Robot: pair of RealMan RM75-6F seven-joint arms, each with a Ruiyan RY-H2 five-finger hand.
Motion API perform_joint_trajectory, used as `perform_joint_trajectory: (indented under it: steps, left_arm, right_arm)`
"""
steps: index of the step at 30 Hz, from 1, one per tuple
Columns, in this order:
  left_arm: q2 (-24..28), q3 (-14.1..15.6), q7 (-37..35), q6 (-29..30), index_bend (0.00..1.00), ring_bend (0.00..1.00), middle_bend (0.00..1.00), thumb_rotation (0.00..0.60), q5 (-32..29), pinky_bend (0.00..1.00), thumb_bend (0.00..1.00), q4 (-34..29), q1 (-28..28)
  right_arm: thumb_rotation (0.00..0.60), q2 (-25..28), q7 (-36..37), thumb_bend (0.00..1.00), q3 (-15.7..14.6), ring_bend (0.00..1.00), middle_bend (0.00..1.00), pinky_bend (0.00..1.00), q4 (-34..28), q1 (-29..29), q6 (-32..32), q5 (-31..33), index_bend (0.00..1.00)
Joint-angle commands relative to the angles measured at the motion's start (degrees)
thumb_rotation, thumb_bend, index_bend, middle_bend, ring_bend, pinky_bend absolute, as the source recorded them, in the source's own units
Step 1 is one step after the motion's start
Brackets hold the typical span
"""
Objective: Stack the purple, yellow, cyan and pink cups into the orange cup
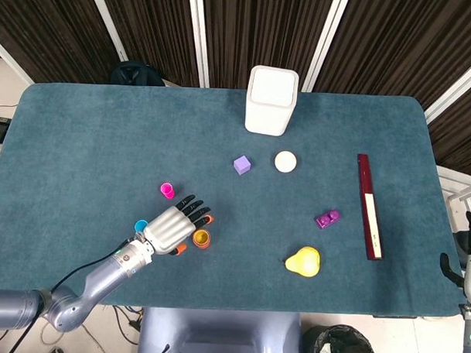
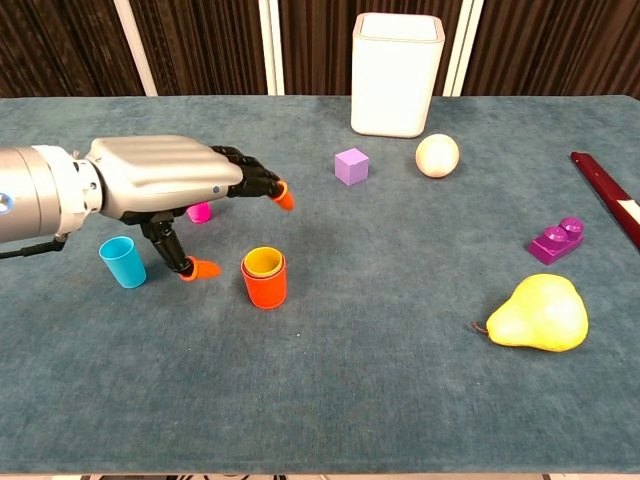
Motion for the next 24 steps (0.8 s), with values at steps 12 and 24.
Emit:
perform_joint_trajectory:
  steps: [12, 24]
  left_arm:
    - [10.9, 3.5, -1.6, 9.5, 0.25, 0.00, 0.07, 0.600, 5.8, 0.00, 0.25, -9.4, 6.3]
    - [12.1, 6.3, -10.9, 11.0, 0.26, 0.00, 0.07, 0.600, 9.2, 0.00, 0.25, -2.9, 11.3]
  right_arm:
    - [0.600, -0.1, -0.4, 0.42, -0.1, 0.04, 0.00, 0.02, -0.4, -0.1, 0.2, -0.1, 0.04]
    - [0.600, -0.2, -0.9, 0.42, -0.1, 0.04, 0.00, 0.02, -0.5, -0.1, 0.4, 0.0, 0.04]
